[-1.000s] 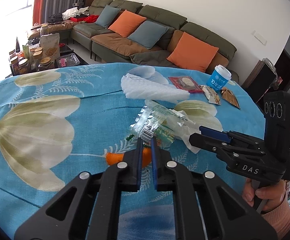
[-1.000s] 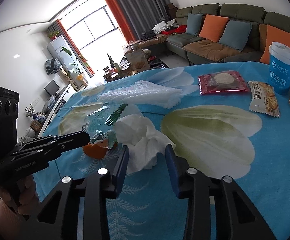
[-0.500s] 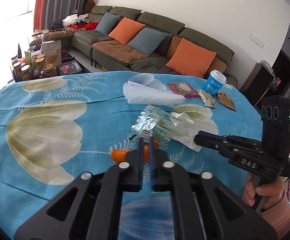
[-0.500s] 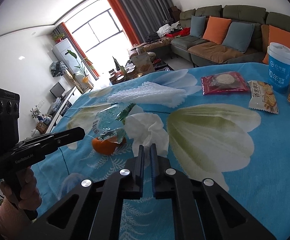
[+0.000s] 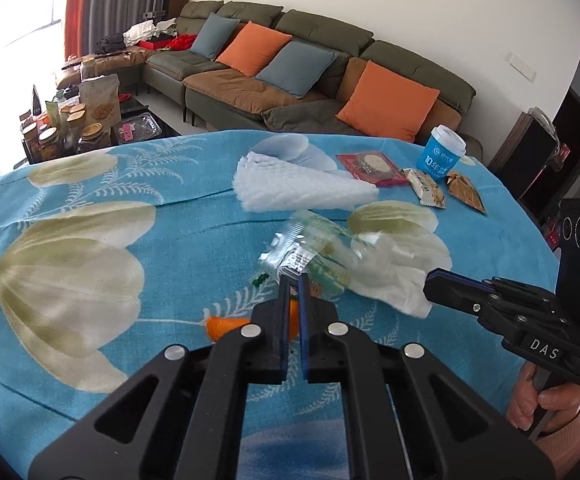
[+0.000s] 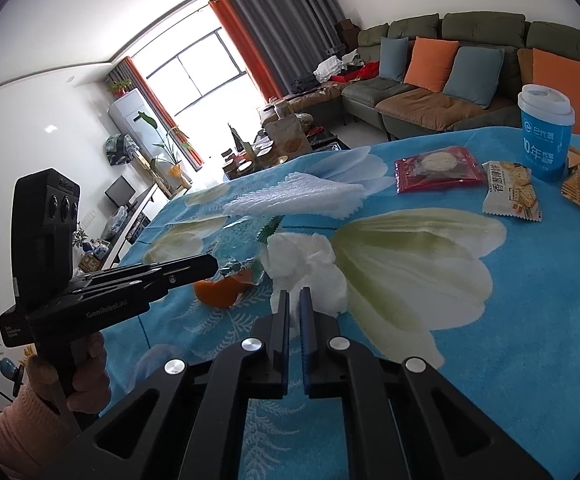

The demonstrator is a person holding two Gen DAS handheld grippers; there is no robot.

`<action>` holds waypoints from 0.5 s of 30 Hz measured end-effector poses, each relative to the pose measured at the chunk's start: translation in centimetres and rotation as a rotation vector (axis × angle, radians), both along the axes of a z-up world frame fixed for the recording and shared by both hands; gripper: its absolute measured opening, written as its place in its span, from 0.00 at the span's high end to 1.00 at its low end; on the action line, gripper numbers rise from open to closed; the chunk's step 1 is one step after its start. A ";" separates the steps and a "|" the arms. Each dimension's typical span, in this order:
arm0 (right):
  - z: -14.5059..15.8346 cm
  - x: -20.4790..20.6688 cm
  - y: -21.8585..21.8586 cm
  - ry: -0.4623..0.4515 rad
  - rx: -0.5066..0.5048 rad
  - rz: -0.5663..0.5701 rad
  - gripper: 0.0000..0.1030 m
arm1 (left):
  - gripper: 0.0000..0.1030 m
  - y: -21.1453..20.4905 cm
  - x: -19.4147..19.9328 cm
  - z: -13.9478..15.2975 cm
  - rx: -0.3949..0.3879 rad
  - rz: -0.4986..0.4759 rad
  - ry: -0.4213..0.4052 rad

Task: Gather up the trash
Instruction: 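Close the left tool on the clear plastic wrapper while the right tool closes on the white tissue, then lift the wrapper and tissue and carry both toward the teal bin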

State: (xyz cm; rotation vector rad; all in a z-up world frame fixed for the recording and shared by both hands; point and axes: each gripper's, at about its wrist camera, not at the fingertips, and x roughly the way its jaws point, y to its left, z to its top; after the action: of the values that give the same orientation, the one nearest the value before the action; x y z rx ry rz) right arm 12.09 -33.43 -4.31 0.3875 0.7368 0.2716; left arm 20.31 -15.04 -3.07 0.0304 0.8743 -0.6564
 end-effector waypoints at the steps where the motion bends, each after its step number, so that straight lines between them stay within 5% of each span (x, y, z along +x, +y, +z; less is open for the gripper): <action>1: 0.1 -0.1 0.0 -0.005 0.003 0.000 0.97 | 0.99 0.1 -0.2 0.1 -0.004 -0.001 -0.005; 10: 1.0 -0.8 0.2 -0.043 -0.003 0.001 0.97 | 0.99 2.2 -1.9 2.4 -0.057 0.017 -0.053; 15: 0.6 0.5 0.4 -0.017 -0.051 -0.016 0.72 | 0.99 3.8 -3.3 3.0 -0.074 0.022 -0.060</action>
State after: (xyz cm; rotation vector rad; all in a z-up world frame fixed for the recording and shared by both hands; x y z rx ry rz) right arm 12.60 -32.98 -3.71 0.3420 0.7219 0.2400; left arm 16.99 -11.27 -0.04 -0.0257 0.7906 -0.6639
